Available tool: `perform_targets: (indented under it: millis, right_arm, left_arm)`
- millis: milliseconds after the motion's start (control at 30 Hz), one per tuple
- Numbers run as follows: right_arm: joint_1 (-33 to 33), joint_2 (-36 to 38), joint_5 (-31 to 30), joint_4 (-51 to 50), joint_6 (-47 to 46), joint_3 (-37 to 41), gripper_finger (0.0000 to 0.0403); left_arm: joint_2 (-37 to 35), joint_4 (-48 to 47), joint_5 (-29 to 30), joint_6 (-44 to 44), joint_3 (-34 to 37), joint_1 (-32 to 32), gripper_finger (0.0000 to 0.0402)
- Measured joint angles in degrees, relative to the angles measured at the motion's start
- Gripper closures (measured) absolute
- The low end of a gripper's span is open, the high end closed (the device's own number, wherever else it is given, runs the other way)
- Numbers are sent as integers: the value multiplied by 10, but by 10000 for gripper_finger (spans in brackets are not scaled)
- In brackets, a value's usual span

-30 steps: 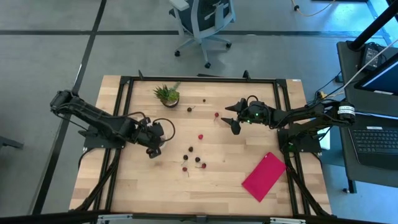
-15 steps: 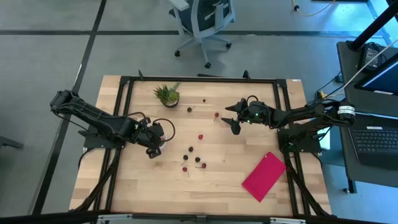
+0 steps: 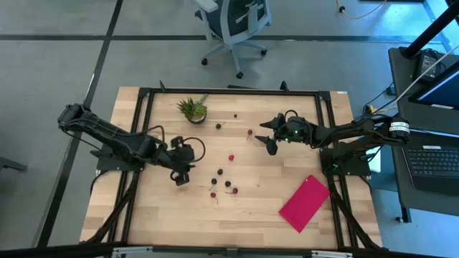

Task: Pick and placing Produce into tupperware
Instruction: Put the black cherry into the transparent container

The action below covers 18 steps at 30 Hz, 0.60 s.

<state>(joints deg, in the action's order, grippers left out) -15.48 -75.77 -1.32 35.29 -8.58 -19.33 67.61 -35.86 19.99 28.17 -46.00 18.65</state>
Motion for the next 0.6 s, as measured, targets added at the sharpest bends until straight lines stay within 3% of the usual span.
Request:
perform_targets:
  millis: [167, 400, 600]
  right_arm:
    - [0, 0, 0, 0, 0, 0, 89]
    - [0, 0, 0, -1, 0, 0, 89]
    - [0, 0, 0, -8, 3, 0, 89]
  left_arm:
    - [0, 92, -37, -89, 0, 0, 248]
    - [33, 113, -76, -108, -1, -8, 248]
    - [106, 170, 4, -98, -1, -13, 248]
